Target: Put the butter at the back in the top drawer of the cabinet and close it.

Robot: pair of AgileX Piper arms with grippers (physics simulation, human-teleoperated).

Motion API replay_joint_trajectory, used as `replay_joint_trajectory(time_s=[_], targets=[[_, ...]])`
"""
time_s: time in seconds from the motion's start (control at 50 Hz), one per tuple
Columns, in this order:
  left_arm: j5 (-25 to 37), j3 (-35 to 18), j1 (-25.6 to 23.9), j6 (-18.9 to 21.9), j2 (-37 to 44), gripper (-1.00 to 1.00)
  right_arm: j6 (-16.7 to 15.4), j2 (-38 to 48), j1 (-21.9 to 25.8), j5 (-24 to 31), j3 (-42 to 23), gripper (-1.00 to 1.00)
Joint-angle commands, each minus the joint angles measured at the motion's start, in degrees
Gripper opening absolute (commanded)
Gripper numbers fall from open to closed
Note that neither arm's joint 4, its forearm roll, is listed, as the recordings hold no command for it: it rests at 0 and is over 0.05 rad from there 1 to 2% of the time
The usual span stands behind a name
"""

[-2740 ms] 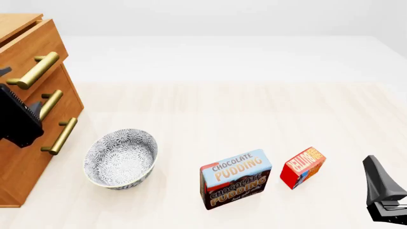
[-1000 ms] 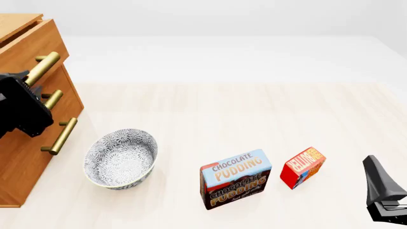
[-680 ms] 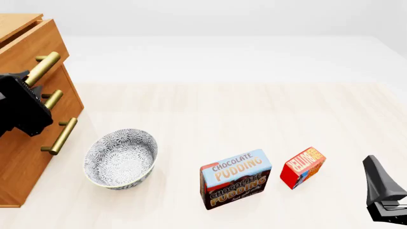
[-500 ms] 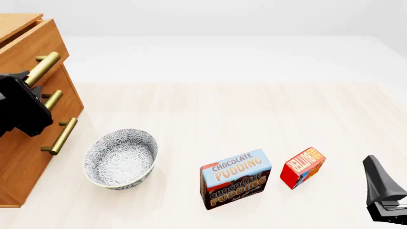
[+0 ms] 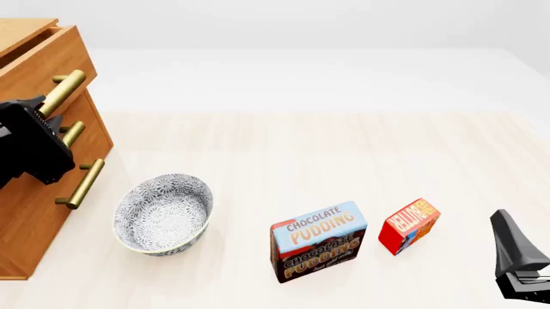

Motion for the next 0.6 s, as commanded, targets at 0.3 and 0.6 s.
replay_joint_trajectory(time_s=[0.3, 0.6], targets=[[0.57, 1.25, -1.78, -0.09, 1.01, -1.00, 0.00, 0.00, 0.00, 0.00, 0.00, 1.00], [0.57, 1.25, -1.78, -0.09, 1.01, -1.00, 0.00, 0.00, 0.00, 0.00, 0.00, 1.00]])
